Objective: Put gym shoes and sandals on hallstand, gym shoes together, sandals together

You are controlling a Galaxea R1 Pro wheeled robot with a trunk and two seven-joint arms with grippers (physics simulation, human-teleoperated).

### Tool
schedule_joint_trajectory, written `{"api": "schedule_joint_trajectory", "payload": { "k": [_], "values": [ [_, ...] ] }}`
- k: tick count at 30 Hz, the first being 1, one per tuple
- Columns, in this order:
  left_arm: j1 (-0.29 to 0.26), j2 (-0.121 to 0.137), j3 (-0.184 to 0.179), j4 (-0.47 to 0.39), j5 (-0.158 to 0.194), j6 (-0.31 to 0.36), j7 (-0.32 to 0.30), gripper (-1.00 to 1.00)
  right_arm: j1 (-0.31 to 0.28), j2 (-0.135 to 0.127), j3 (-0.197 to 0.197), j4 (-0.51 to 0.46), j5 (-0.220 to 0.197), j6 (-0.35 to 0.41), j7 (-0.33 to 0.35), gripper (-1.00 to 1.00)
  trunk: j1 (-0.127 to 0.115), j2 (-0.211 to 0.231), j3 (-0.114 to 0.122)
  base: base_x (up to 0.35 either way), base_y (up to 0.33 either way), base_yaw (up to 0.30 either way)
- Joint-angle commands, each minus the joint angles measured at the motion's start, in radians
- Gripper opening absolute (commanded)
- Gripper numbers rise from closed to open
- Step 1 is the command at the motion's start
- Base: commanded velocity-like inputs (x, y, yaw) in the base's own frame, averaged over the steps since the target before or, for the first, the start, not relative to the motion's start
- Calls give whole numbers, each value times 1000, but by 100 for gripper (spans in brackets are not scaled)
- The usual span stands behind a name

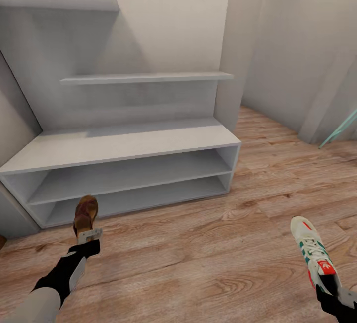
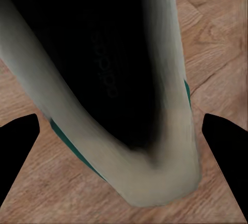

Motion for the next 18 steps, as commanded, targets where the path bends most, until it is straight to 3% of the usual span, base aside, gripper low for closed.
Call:
{"api": "schedule_joint_trajectory", "payload": {
  "k": [1,3,5,10,18],
  "values": [
    [-11,5,1,-4,-2,27,2,-100,-1,0,-18,1,9,-3,7,-100,0,0,-1,0,0,0],
    [-40,24,1,-7,-2,76,5,-100,-1,-1,-51,0,9,-1,6,-100,0,0,-1,0,0,0],
    [-79,59,1,-9,-2,129,7,-100,-1,-1,-88,0,10,1,7,-100,0,0,-1,0,0,0],
    [-118,93,-1,-11,-3,158,5,-100,-1,0,-103,-3,11,5,10,-100,0,0,-1,0,0,0],
    [-115,119,-4,-14,-2,198,-1,-100,-1,7,-100,-6,12,7,12,-100,0,0,-1,0,0,0]
  ]
}}
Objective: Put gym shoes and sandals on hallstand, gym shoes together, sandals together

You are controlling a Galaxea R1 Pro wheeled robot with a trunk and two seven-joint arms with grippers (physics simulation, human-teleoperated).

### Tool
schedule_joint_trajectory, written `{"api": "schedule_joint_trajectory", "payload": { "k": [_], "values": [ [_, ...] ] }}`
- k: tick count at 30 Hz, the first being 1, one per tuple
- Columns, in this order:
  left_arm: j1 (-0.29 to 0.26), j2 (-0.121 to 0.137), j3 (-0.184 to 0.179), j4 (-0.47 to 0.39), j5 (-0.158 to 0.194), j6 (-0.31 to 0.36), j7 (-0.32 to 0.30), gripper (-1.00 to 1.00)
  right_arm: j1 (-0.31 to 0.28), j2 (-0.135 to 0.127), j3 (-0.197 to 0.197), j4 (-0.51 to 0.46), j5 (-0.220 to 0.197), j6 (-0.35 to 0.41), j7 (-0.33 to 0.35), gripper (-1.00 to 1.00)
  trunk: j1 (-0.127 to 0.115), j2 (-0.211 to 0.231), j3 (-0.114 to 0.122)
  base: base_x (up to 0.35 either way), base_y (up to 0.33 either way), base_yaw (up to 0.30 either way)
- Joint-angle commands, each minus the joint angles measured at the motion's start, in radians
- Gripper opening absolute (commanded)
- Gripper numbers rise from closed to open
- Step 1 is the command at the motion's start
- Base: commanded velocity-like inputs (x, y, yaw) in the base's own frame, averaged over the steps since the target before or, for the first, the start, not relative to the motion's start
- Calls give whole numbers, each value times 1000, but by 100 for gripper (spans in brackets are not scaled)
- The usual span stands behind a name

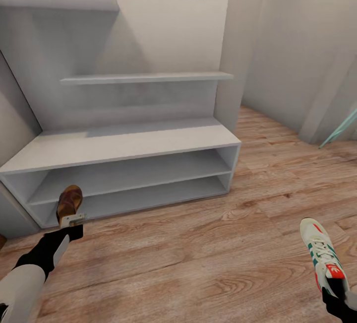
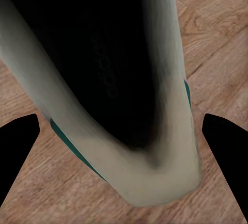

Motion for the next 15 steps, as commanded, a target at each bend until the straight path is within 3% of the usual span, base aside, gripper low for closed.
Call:
{"api": "schedule_joint_trajectory", "payload": {
  "k": [1,5,15],
  "values": [
    [0,0,2,-3,-2,7,-1,-100,-1,1,-8,1,8,-4,7,-100,0,0,-1,0,0,0],
    [1,2,2,-34,-2,11,-2,-100,-1,1,-8,1,8,-3,7,-100,0,0,-5,0,0,0],
    [1,2,1,-66,-4,17,-1,-100,-1,1,-7,0,9,-3,7,-100,38,-70,-51,0,0,0]
  ]
}}
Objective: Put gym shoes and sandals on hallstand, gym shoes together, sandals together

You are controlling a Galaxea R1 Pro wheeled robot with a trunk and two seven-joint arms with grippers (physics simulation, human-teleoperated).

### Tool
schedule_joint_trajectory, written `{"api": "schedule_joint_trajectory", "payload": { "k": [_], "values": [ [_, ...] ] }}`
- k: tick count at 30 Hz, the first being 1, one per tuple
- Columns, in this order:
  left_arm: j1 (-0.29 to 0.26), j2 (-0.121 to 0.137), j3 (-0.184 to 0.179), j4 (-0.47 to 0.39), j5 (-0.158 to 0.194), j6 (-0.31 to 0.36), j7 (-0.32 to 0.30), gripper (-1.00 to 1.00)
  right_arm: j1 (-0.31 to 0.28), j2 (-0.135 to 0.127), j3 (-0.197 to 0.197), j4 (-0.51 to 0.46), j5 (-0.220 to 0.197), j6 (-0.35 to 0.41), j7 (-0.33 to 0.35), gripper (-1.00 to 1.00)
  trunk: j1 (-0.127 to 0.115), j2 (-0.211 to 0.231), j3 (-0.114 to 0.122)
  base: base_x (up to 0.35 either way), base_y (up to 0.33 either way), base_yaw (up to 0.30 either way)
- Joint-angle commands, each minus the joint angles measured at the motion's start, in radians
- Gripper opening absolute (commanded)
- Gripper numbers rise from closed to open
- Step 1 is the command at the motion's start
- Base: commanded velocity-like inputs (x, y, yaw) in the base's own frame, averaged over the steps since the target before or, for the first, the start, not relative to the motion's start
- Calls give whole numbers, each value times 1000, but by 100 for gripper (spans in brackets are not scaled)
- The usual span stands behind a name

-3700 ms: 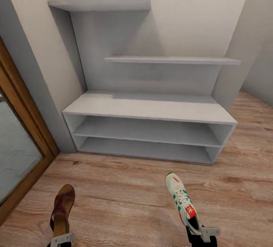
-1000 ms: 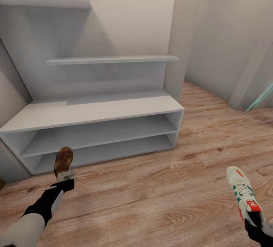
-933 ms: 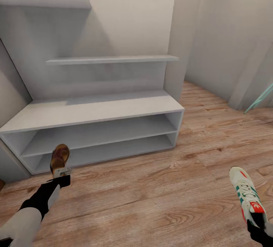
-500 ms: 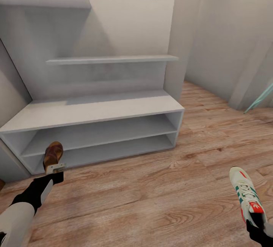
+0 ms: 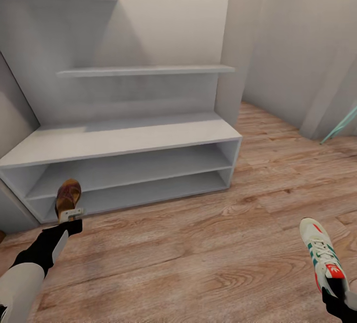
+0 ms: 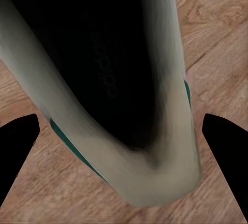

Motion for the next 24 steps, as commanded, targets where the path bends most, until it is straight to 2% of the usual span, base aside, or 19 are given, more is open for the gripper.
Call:
{"api": "schedule_joint_trajectory", "payload": {
  "k": [1,10,13,15,17,24],
  "values": [
    [0,0,2,-2,-3,7,1,-100,-1,0,-9,1,8,-4,7,-100,4,-8,-6,0,0,0],
    [-2,1,2,-3,-17,7,6,-100,-1,0,-9,1,8,-5,7,-100,38,-71,-48,0,0,0],
    [-9,1,4,-3,-75,10,7,-100,-1,0,-9,1,8,-5,7,-100,50,-92,-62,0,0,0],
    [-11,1,6,-2,-101,11,7,-100,-1,0,-9,0,8,-5,7,-100,57,-106,-72,0,0,0],
    [-11,1,5,-2,-107,11,7,-100,-1,0,-9,0,8,-5,7,-100,65,-120,-81,0,0,0],
    [-3,0,4,-3,-113,11,6,-100,-1,0,-9,1,9,-5,7,-100,65,-120,-92,0,0,0]
  ]
}}
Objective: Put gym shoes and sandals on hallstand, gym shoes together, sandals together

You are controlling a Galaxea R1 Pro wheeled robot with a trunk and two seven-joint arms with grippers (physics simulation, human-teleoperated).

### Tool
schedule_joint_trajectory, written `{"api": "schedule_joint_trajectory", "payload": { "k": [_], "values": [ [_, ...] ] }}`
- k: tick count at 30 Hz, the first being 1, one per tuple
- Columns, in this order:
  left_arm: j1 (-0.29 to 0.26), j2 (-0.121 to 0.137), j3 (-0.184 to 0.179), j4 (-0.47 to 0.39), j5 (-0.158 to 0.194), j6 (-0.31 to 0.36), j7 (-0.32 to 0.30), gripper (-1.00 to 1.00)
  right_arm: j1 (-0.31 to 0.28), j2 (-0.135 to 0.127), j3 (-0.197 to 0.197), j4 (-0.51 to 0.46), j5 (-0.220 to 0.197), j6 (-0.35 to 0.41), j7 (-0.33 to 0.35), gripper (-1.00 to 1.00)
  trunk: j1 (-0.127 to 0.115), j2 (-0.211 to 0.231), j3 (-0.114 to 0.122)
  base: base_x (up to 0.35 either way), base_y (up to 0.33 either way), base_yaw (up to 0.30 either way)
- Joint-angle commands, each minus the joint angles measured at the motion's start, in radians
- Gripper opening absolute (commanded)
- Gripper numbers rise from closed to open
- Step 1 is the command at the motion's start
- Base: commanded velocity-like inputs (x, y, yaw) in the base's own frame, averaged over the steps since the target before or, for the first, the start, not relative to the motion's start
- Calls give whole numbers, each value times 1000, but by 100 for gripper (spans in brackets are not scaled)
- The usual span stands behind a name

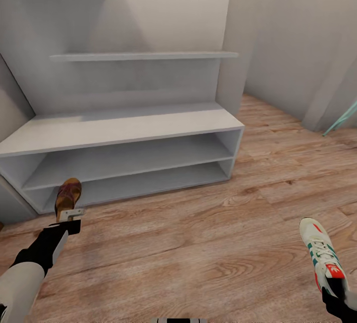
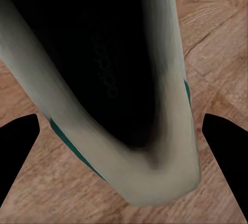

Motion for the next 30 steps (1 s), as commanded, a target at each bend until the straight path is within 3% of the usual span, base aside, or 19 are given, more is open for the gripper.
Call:
{"api": "schedule_joint_trajectory", "payload": {
  "k": [1,20,30],
  "values": [
    [0,-1,3,-2,-13,6,-3,-100,-1,0,-8,1,8,-4,7,-100,0,0,-2,0,0,0],
    [1,-1,4,-2,-13,5,-1,-100,-1,0,-6,0,10,-6,7,-100,0,0,-5,97,81,0],
    [3,-4,3,-1,-13,4,0,-100,-1,2,-8,1,10,-6,7,-100,0,0,-5,273,0,3]
  ]
}}
